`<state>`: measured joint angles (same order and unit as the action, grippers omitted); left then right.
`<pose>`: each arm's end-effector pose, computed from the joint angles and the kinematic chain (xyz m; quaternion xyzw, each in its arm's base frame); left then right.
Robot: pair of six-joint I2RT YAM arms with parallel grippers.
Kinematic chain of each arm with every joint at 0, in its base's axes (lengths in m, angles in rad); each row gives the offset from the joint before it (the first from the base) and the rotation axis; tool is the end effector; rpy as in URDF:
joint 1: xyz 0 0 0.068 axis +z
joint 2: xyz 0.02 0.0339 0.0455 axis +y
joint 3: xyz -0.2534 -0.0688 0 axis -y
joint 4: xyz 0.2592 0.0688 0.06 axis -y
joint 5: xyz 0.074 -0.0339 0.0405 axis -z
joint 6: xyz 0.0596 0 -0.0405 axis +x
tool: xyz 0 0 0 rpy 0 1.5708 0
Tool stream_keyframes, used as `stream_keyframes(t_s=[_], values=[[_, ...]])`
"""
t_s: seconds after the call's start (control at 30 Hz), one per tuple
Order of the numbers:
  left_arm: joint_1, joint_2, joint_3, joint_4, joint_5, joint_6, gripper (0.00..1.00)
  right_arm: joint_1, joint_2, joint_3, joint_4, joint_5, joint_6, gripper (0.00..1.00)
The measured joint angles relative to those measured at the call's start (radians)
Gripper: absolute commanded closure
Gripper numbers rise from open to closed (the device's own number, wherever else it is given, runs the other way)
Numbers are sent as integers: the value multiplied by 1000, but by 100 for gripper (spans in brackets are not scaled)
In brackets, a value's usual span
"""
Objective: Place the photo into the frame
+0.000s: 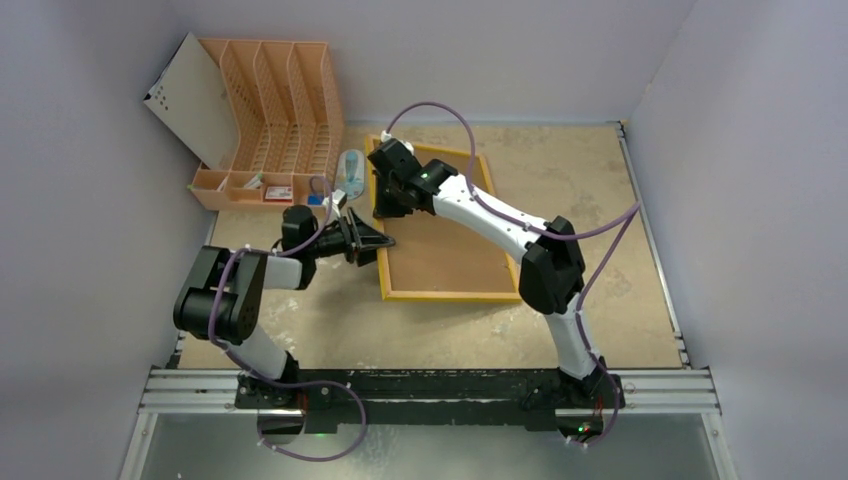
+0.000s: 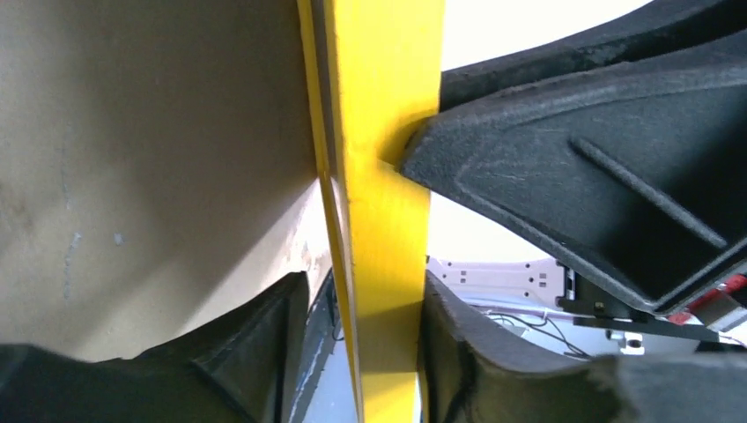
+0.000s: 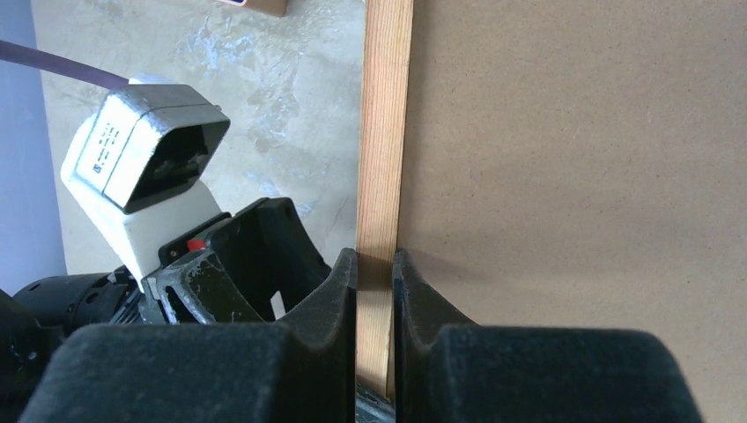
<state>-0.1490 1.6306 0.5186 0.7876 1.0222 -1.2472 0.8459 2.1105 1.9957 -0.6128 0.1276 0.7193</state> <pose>0.2924 -0.0953 0.1271 -0.1261 0.7531 -0.6315 0.1347 0.3465 0.3797 0.2723 -0.0316 0.9104 0.2467 0.3306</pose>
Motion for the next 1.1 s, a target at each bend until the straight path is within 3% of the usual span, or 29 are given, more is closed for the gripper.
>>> stream_keyframes(t_s=[0.17, 0.27, 0.3, 0.47, 0.7, 0.87, 1.1], values=[[-4, -41, -6, -19, -21, -5, 75, 0, 3, 0, -1, 7, 4, 85], [-11, -105, 38, -222, -63, 87, 97, 5, 3, 0, 0, 36, 6, 67], [-16, -125, 65, -312, -84, 122, 100, 7, 3, 0, 3, 51, 5, 62], [-23, -165, 161, -619, -155, 294, 100, 11, 6, 63, -5, 144, -16, 46], [-23, -189, 341, -999, -249, 486, 100, 7, 25, 246, -25, 253, -29, 43], [-23, -189, 581, -1273, -360, 627, 100, -8, -8, 229, -24, 259, -22, 38], [-23, -195, 787, -1481, -523, 758, 100, -56, -149, 165, -8, 266, 23, 35]])
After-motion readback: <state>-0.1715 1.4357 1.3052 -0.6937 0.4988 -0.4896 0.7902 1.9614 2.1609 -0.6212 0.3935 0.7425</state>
